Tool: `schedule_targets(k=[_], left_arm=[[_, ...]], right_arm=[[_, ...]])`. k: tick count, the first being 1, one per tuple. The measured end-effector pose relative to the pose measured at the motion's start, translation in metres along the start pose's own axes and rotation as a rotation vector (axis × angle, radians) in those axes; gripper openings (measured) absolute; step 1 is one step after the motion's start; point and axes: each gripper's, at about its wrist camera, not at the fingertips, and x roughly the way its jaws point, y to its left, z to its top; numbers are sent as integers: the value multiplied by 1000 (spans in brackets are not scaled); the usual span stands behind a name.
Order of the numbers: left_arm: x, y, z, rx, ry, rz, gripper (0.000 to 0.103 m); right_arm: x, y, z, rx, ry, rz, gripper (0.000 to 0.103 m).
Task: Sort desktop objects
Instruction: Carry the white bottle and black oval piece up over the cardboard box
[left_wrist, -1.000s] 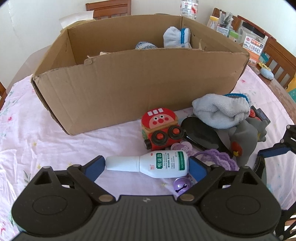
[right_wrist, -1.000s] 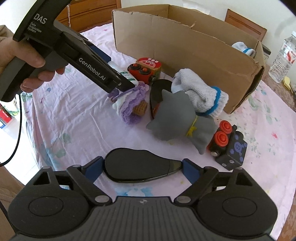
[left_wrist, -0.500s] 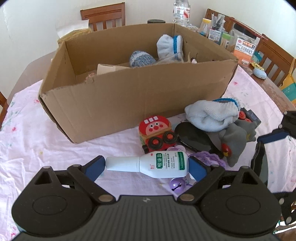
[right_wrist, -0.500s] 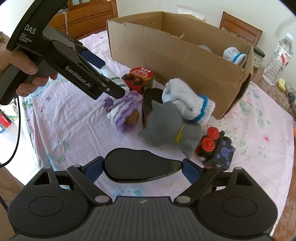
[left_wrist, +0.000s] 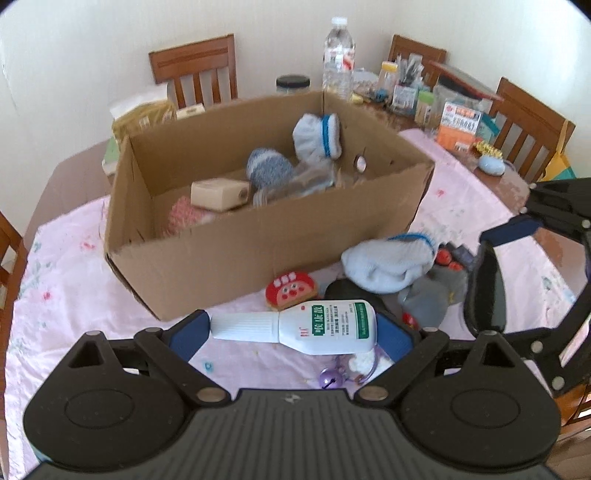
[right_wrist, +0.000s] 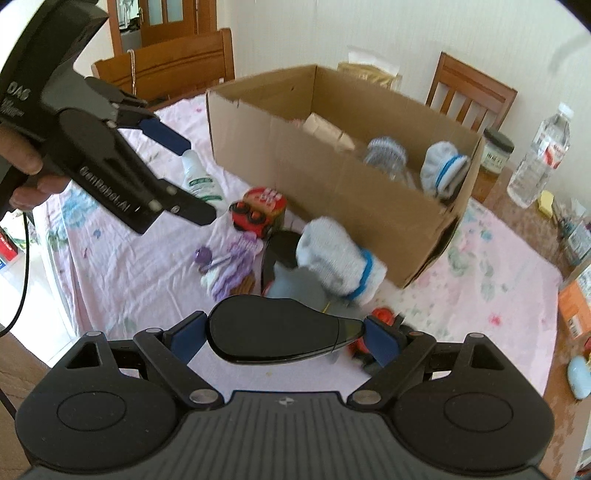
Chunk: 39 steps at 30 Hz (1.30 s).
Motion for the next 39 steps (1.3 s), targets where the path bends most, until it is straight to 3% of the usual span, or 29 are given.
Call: schedule_targets(k=[16,29,39], left_arm=[[-22,5,36,56,-88,23,95],[-11,29,67,57,-108,66,95],[6,45,97,91,-109,118,95]], right_arm=[[-22,-13,40,-104,-98,-36,93],[-21,-46,85,-80,-172,-57,93],[-4,-69,111,-52,-170,-59,93]])
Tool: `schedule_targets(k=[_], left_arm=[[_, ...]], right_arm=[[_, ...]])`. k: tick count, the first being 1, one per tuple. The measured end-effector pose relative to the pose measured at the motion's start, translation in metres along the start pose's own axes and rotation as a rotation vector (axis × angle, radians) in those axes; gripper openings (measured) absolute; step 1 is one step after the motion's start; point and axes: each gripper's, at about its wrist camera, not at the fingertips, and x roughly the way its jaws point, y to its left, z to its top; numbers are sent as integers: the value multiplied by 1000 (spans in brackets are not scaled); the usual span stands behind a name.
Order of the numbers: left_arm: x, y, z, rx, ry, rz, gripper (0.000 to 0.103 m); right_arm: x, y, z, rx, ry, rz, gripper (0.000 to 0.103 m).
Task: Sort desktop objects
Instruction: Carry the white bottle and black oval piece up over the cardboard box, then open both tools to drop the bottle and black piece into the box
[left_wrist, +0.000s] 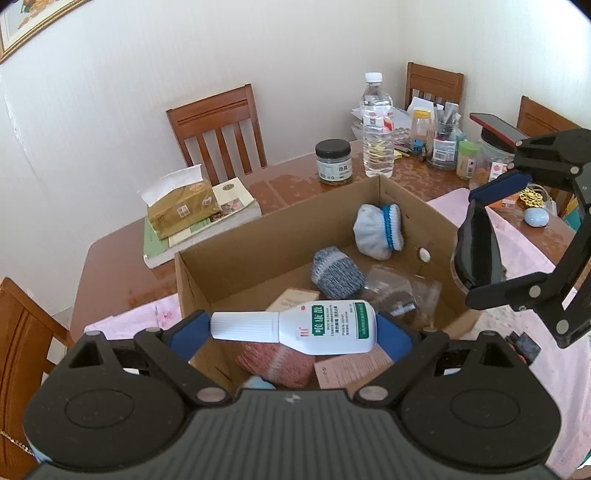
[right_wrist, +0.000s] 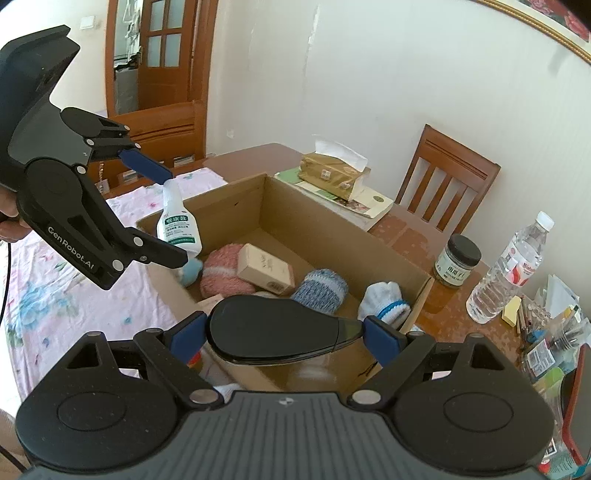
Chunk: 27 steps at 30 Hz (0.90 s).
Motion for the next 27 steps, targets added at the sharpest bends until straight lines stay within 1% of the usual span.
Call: schedule_targets(k=[6,13,23,27], left_arm=[[17,8,14,-8,18,-5,95],[42,18,25,-23,41,0,95],[68,28,31,-51,68,9,95],[75,30,32,-57,73,5,95]], right_arm=[[18,-13,9,31,13,-5,93],[41,-25,16,58,52,-10,93],[68,-39,23,119,83,2,93],[76,-39,26,120,97,8,93]])
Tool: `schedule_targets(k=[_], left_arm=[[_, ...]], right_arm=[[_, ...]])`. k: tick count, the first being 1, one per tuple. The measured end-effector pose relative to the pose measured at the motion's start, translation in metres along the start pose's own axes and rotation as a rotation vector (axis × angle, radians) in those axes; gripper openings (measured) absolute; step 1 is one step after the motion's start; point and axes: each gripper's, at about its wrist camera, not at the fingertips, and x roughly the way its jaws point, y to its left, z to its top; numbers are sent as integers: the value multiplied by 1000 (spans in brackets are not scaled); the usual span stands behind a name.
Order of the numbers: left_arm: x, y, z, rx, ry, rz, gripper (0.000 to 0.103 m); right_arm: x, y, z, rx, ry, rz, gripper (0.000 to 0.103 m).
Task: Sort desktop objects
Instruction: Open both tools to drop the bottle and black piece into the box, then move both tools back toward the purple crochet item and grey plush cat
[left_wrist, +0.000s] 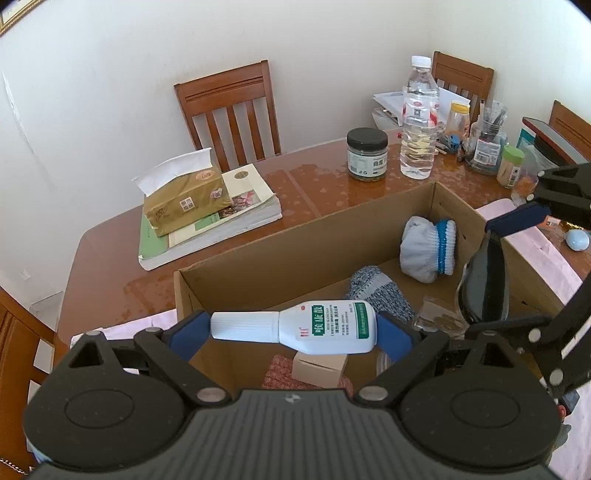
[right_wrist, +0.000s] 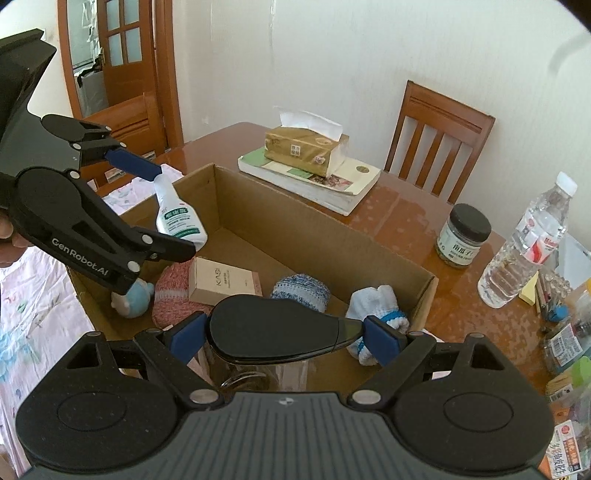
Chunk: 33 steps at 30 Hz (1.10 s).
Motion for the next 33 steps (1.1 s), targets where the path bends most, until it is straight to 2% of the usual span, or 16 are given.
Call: schedule_targets(k=[8,17,25,33], left_arm=[[10,4,2,-16,3,4,95],[13,4,1,-1,20,33,97],[-2,1,-7,28,22,32,97],[-20,-6,-18,60,17,25,97]], right_arm=[[1,3,1,12,4,-4,97],[-25,5,-5,29,-35,-30,100],[-46,8,-15,55,-58,-35,103],[-51,10,-34,96,-33,-47,103]])
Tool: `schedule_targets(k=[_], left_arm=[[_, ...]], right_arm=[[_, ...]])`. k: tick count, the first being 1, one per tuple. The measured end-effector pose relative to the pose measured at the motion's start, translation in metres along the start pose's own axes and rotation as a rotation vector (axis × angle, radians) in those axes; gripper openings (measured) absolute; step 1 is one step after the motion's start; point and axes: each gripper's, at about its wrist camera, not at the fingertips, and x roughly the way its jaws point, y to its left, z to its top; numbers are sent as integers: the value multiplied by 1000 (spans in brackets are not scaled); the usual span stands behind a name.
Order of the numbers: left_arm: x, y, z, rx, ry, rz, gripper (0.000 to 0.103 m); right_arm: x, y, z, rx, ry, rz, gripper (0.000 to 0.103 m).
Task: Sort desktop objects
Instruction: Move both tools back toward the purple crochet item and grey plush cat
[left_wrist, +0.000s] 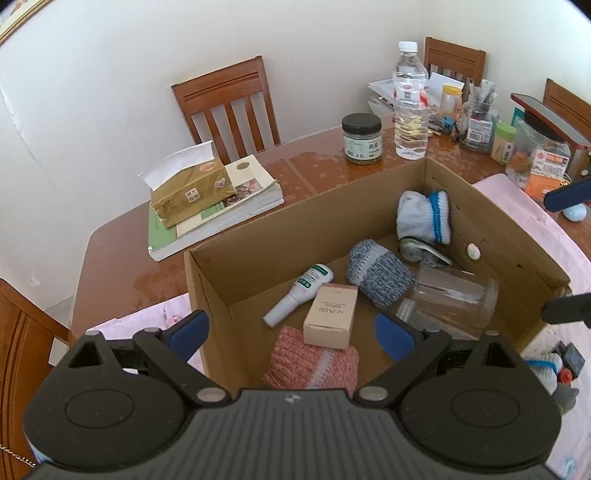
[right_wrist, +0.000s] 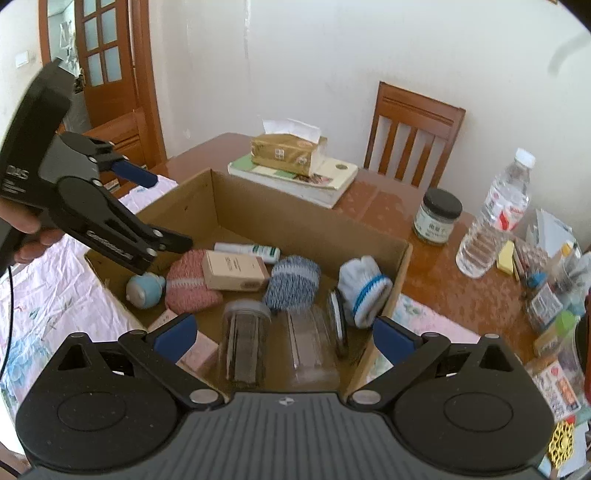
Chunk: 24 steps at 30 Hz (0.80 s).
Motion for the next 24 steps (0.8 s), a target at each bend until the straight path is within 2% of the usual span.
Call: schedule_targets(k=[11,24], left_arm=[[-36,-15,-14,31,-35,-34,97],[-77,-48,-45,29,-42,-108,97]], right_arm=[[-15,11,-16,3,8,-12,103],[-33,29,-56,30,25,-28,103]])
